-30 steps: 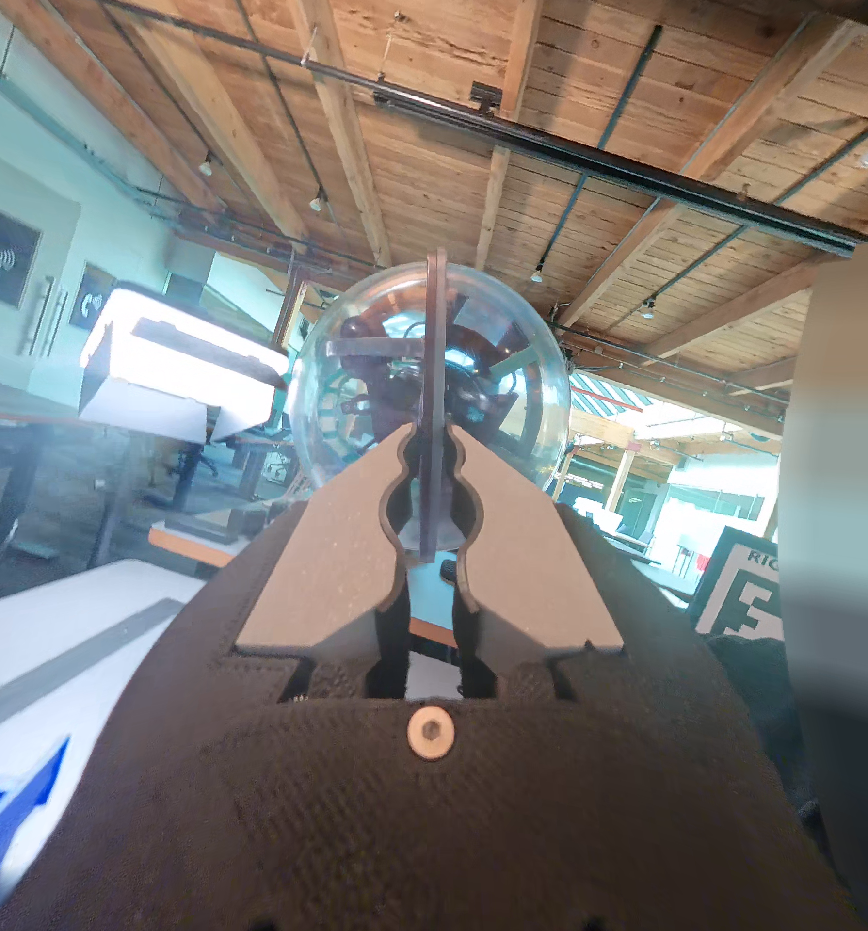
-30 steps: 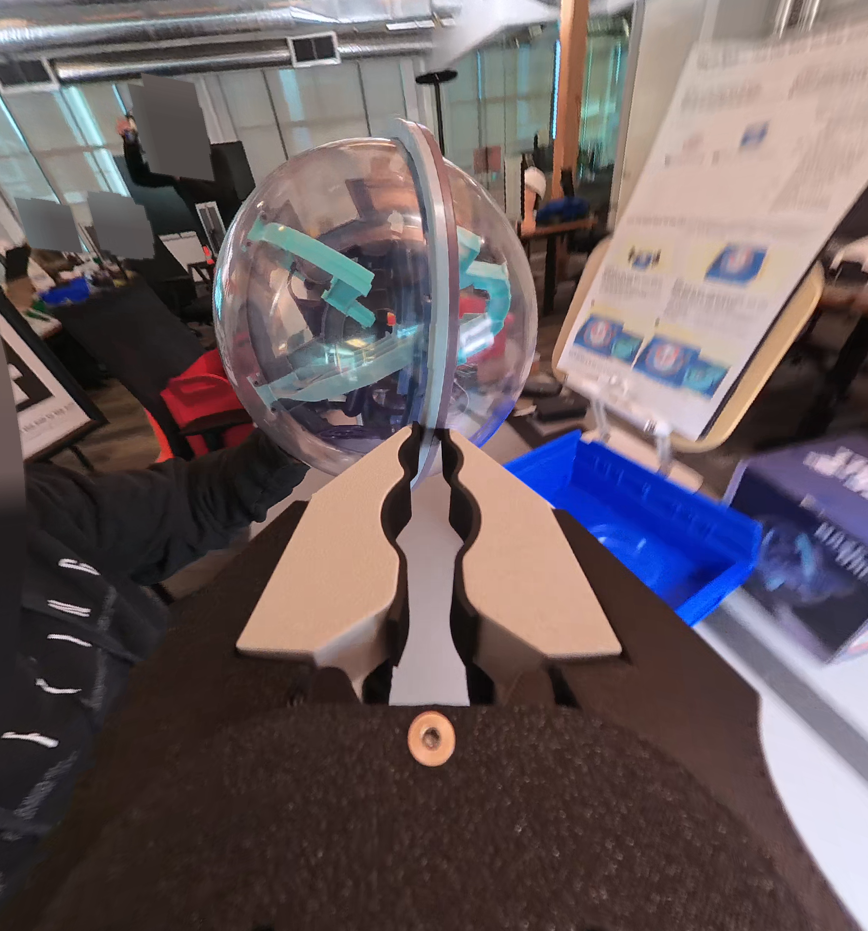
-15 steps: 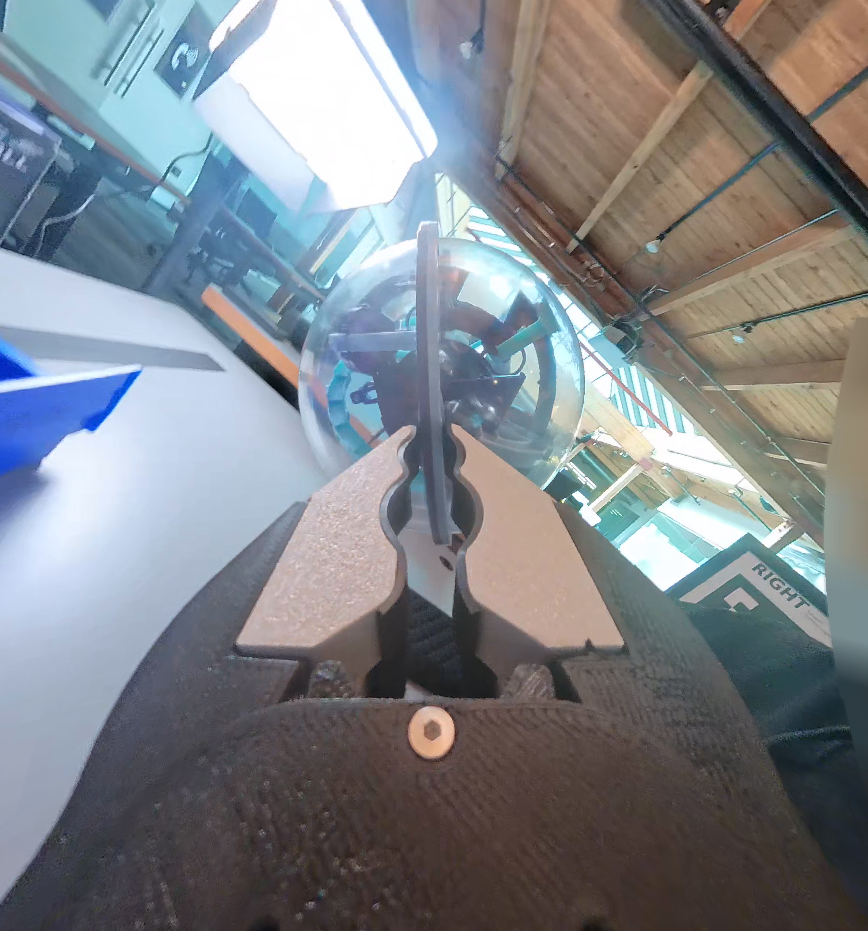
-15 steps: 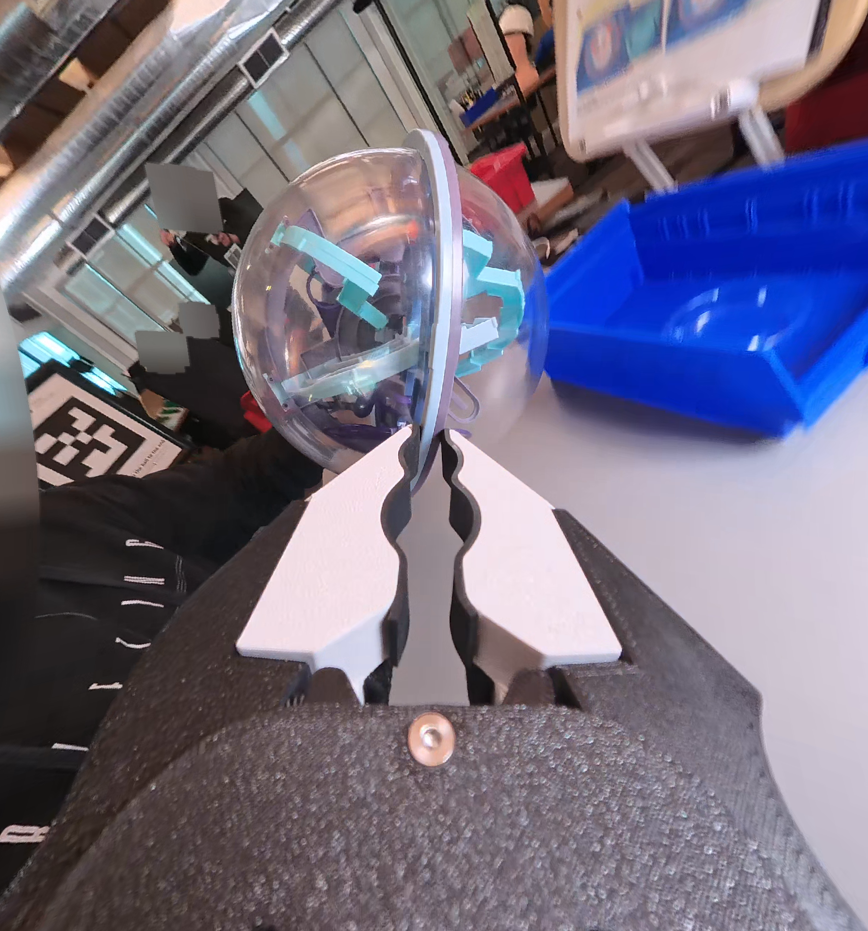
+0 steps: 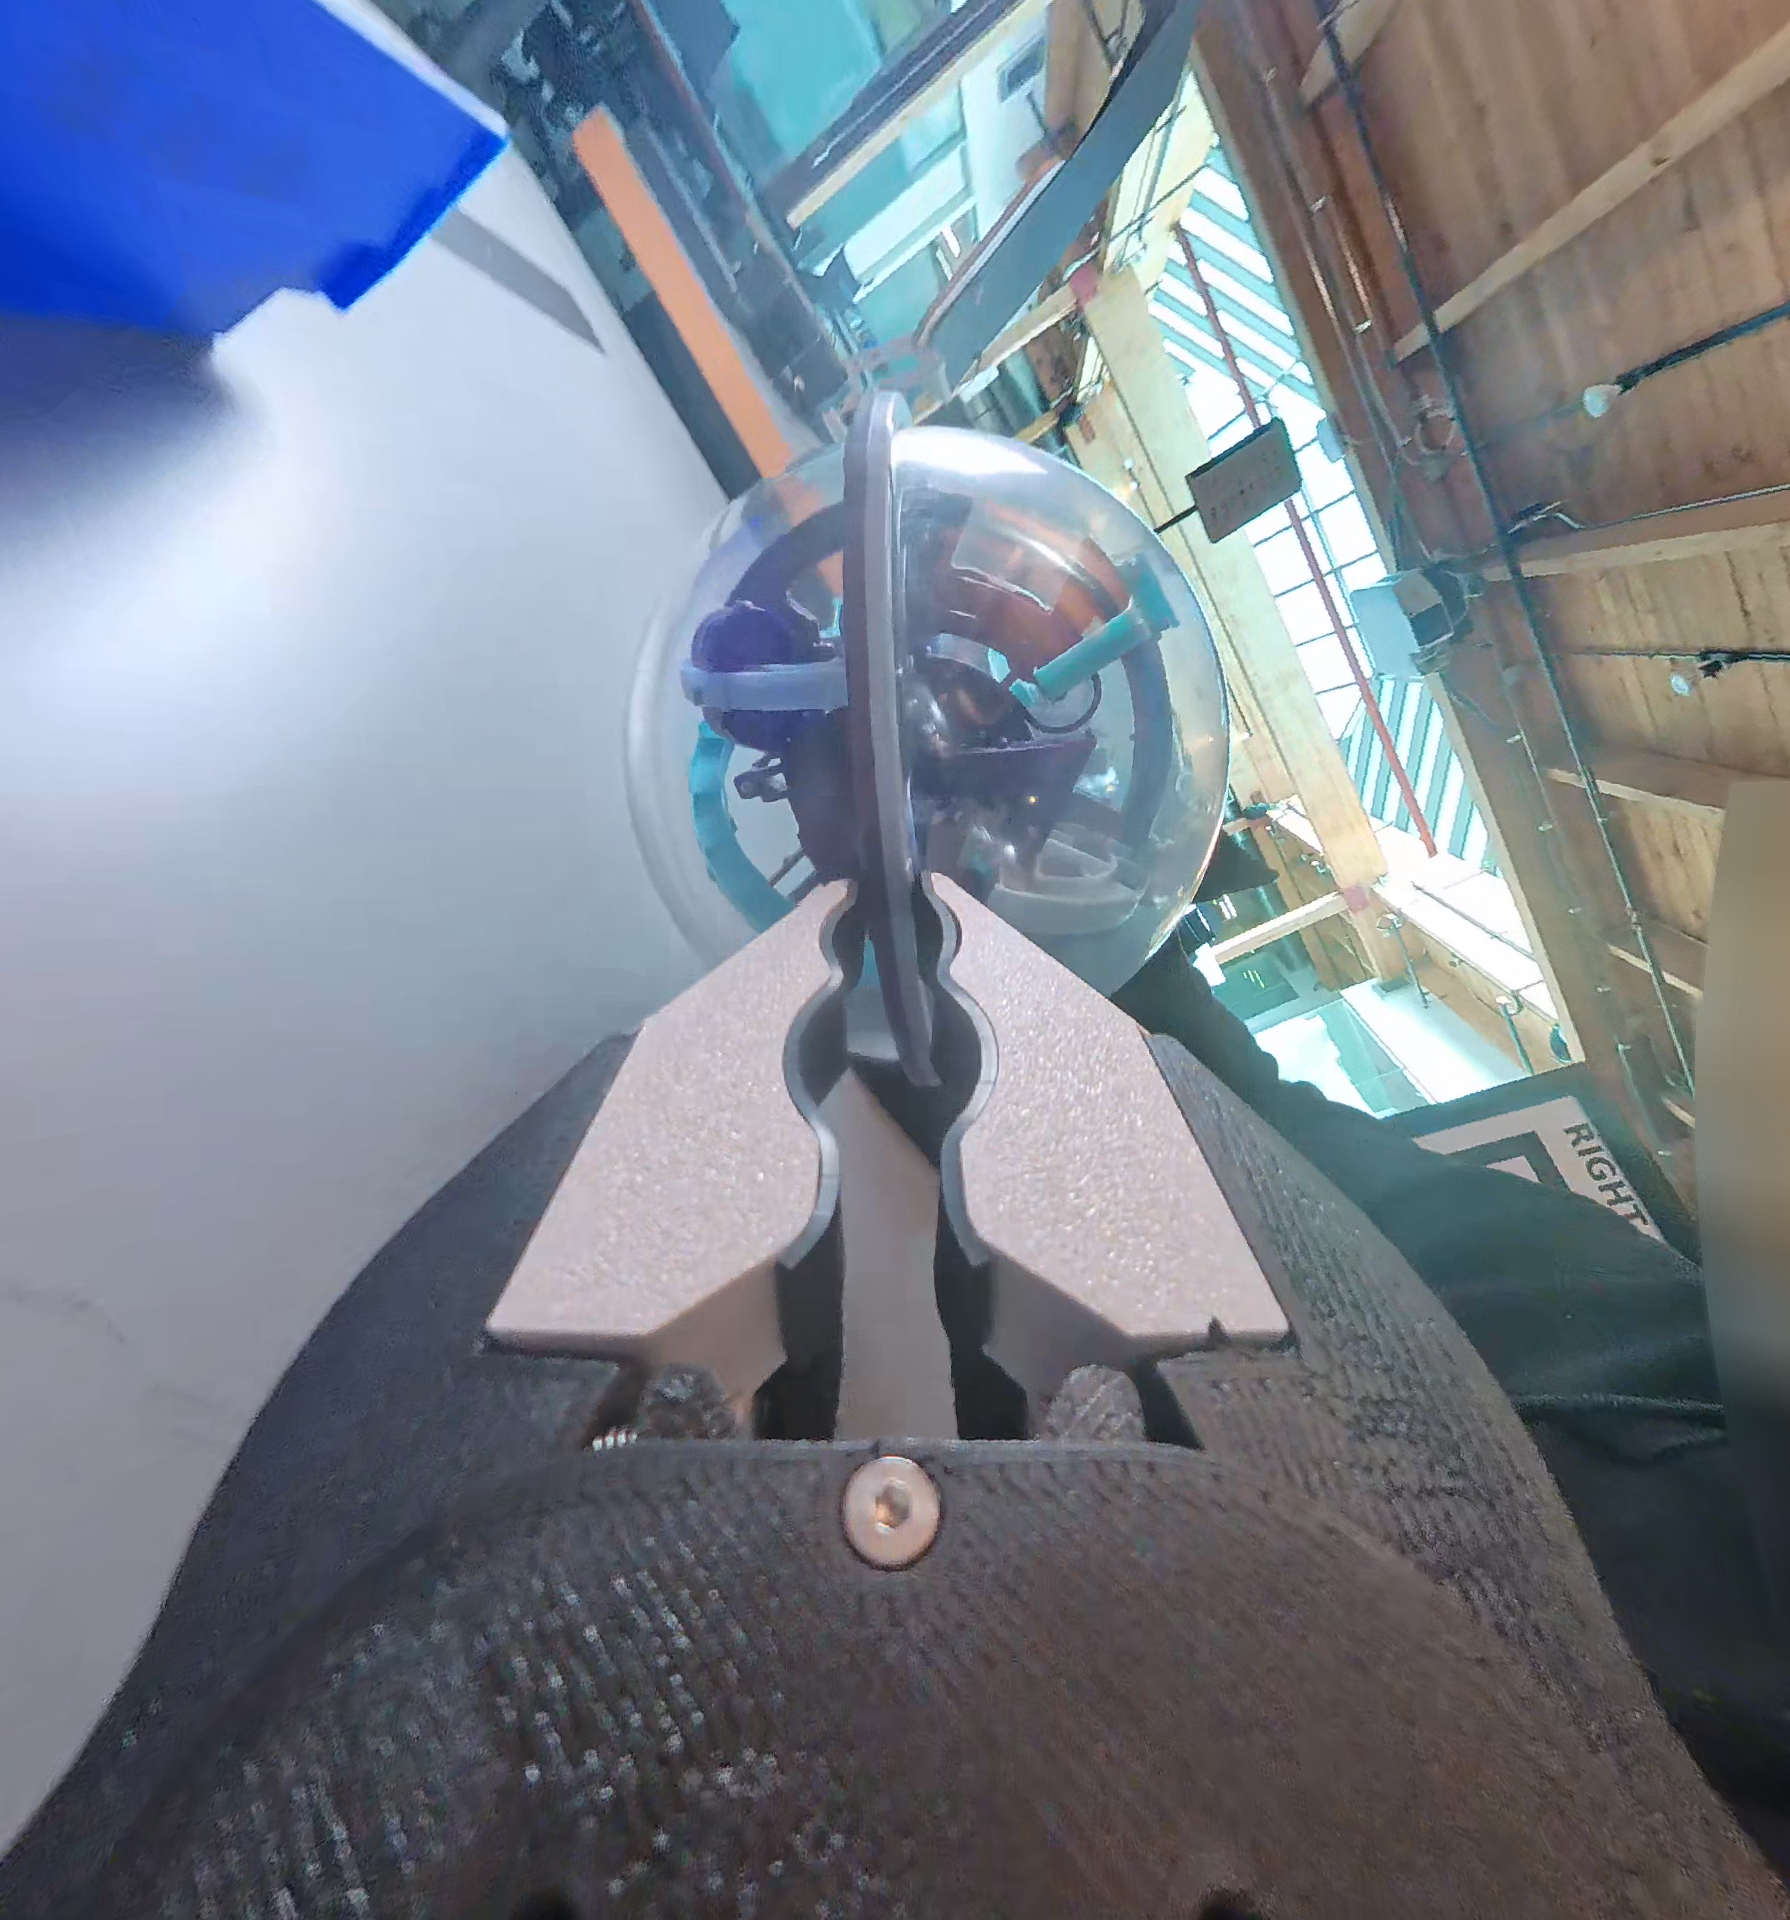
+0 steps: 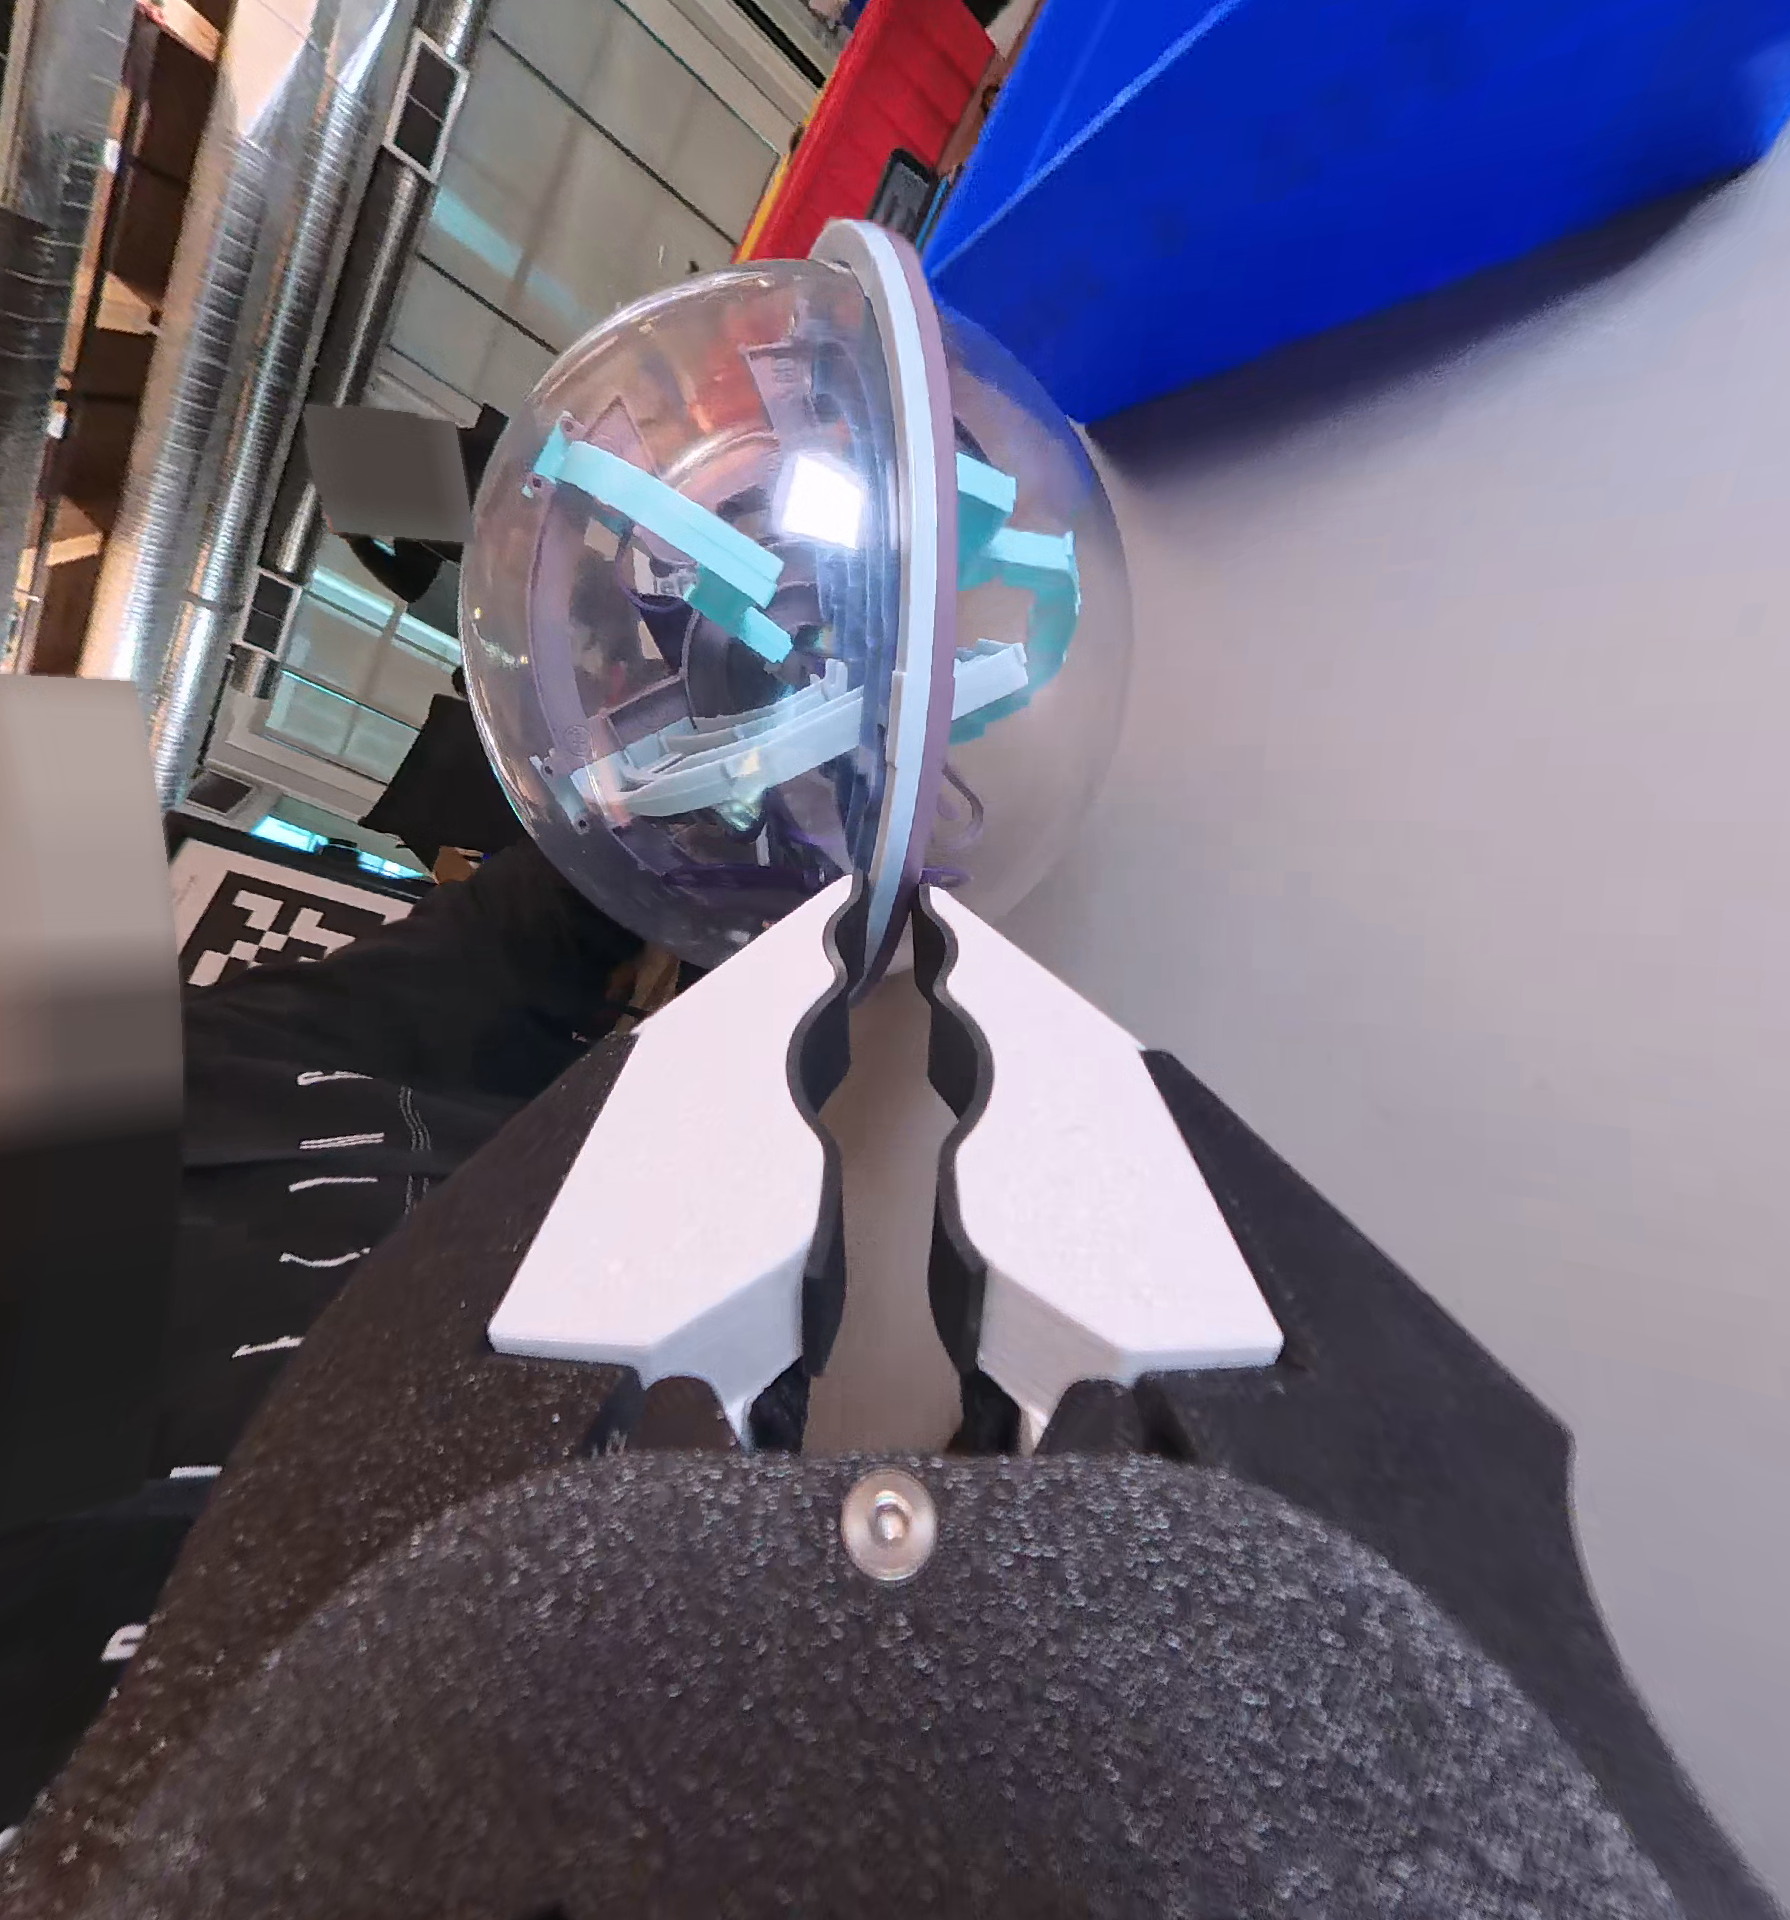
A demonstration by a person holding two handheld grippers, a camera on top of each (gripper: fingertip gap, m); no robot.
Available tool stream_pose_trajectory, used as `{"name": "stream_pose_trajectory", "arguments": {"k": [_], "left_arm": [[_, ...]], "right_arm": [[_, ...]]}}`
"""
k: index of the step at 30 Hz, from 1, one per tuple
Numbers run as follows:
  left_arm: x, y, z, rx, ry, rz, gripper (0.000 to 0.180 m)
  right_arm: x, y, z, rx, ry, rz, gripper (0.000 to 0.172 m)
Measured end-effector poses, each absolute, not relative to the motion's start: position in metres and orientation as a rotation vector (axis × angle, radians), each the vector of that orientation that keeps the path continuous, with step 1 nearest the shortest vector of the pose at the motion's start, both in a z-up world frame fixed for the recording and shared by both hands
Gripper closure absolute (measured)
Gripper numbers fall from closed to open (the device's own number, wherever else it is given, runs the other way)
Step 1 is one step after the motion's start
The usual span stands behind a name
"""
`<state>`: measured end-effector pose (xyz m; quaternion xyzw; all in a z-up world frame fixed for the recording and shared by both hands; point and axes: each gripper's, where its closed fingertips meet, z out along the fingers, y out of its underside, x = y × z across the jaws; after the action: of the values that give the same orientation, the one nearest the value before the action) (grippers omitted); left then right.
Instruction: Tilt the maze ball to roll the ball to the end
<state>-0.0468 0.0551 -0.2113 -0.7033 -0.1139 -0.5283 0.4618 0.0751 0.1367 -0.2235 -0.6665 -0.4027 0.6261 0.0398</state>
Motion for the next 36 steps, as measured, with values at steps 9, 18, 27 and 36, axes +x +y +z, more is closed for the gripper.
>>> {"name": "stream_pose_trajectory", "arguments": {"k": [9,18,27,36], "left_arm": [[-0.038,0.038,-0.248,-1.842,-0.348,-1.374,0.173],[-0.037,0.034,-0.248,-1.870,-0.238,-1.333,0.156],[-0.043,0.052,-0.205,-1.762,0.456,-0.735,0.050],[0.001,0.075,-0.212,-1.748,0.902,-0.590,0.055]], "right_arm": [[0.085,0.116,-0.257,-2.227,-1.195,1.967,0.167],[0.082,0.117,-0.257,-2.225,-1.162,2.002,0.166],[0.075,0.121,-0.252,-2.220,-1.147,2.018,0.167],[0.072,0.126,-0.255,-2.218,-1.134,2.016,0.166]]}}
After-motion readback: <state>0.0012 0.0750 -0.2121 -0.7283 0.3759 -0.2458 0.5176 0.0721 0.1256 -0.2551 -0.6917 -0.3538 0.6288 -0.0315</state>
